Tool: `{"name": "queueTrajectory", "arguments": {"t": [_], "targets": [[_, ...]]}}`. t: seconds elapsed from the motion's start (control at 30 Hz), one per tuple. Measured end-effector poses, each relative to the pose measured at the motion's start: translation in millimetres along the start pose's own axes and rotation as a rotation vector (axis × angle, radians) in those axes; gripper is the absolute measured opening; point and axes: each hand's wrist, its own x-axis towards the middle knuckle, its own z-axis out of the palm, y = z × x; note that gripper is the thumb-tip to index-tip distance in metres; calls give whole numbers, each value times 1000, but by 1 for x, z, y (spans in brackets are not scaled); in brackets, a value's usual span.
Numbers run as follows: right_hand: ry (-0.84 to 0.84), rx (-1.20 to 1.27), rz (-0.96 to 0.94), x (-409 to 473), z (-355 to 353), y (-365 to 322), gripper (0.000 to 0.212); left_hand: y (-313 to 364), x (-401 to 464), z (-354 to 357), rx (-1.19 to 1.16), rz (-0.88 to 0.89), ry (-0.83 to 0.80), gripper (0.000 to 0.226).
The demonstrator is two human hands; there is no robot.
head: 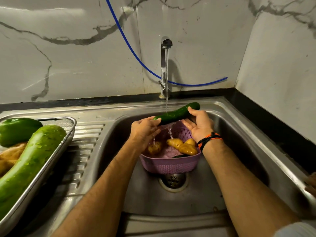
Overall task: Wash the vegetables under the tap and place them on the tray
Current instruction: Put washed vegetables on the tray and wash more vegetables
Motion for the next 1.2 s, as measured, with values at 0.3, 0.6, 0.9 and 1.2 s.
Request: {"name": "queueTrajectory", "arguments": {"t": [0.3,0.6,0.9,1.2], "targets": [[-146,-176,85,-17,19,21,38,11,-7,-16,1171,432,-105,76],[-266,-413,104,-35,23,28,34,14,-22,-3,1508,477,-81,83],[-337,-863,-101,-35,24,39,25,34,-35,-15,1401,331,-18,90],[-760,-1969,-474,-62,26,79,32,28,-61,-59,1264,-11,138,91]]}}
